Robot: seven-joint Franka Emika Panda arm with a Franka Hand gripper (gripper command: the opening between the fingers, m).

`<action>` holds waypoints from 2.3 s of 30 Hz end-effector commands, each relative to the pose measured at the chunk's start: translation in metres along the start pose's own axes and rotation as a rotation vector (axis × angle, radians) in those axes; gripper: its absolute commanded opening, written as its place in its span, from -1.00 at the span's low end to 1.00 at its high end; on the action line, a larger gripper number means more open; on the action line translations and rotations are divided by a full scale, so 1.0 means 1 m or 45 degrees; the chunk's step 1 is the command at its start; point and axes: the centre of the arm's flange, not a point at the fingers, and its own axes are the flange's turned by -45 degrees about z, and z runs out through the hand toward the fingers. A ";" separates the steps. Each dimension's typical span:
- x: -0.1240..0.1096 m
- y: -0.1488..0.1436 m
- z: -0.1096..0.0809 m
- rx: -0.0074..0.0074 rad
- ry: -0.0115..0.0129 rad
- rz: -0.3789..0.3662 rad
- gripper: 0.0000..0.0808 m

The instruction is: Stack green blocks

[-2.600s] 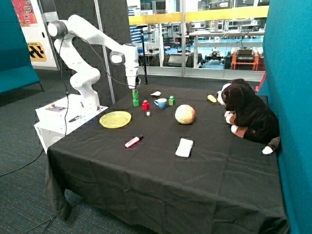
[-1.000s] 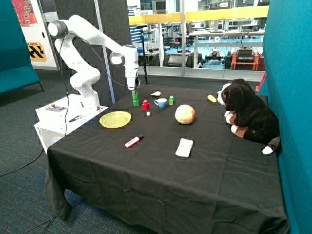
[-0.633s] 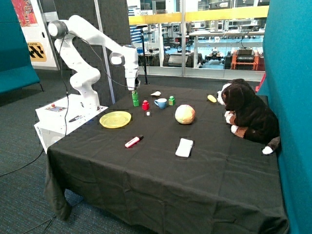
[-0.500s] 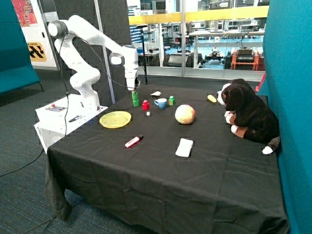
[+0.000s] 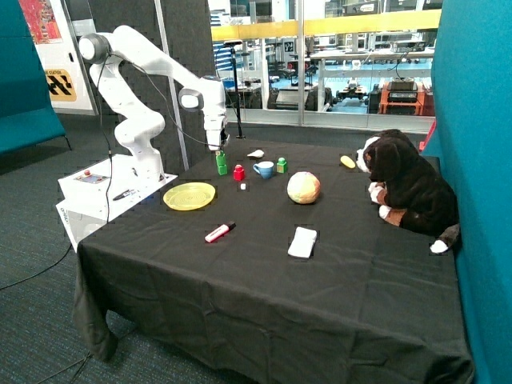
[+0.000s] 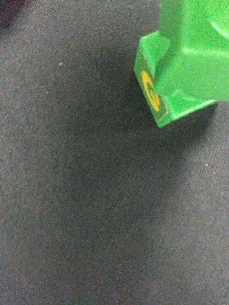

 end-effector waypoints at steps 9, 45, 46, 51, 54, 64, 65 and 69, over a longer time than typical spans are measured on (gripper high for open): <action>0.007 0.000 0.009 0.0012 -0.0058 0.001 -1.00; 0.007 -0.001 0.007 0.0011 -0.0058 0.011 0.52; 0.007 0.000 0.006 0.0011 -0.0058 0.011 0.52; 0.007 0.000 0.006 0.0011 -0.0058 0.014 0.55; 0.007 0.001 0.005 0.0011 -0.0058 0.016 0.59; 0.008 0.002 0.004 0.0011 -0.0058 0.021 0.77; 0.008 0.002 0.004 0.0011 -0.0058 0.021 0.77; 0.008 0.002 0.004 0.0011 -0.0058 0.019 0.80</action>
